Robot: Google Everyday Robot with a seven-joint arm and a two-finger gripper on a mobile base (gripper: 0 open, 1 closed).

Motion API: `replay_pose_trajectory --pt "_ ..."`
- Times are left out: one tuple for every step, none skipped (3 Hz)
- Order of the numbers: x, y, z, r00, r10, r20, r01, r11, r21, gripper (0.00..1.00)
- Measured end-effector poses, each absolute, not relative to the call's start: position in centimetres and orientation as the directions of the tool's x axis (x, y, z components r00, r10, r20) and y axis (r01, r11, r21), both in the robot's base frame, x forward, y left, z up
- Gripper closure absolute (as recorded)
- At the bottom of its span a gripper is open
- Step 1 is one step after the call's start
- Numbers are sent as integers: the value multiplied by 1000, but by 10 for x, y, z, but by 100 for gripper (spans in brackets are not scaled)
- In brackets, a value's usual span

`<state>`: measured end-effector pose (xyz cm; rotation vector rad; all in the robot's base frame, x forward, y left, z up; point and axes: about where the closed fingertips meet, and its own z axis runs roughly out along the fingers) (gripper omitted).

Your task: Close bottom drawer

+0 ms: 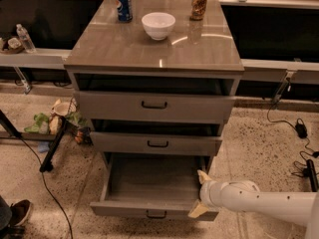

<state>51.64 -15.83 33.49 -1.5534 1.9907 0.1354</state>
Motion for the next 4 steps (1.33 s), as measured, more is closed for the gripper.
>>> replay_pose_trajectory --pt "522 -171 299 -184 -834 -520 -895 361 -262 16" --pt "514 -171 279 -217 -819 -531 -894 385 -229 40" --pt "502 -159 259 -211 -807 -552 -907 372 -196 62" --pt "481 -146 247 -201 -792 -576 -924 348 -157 87"
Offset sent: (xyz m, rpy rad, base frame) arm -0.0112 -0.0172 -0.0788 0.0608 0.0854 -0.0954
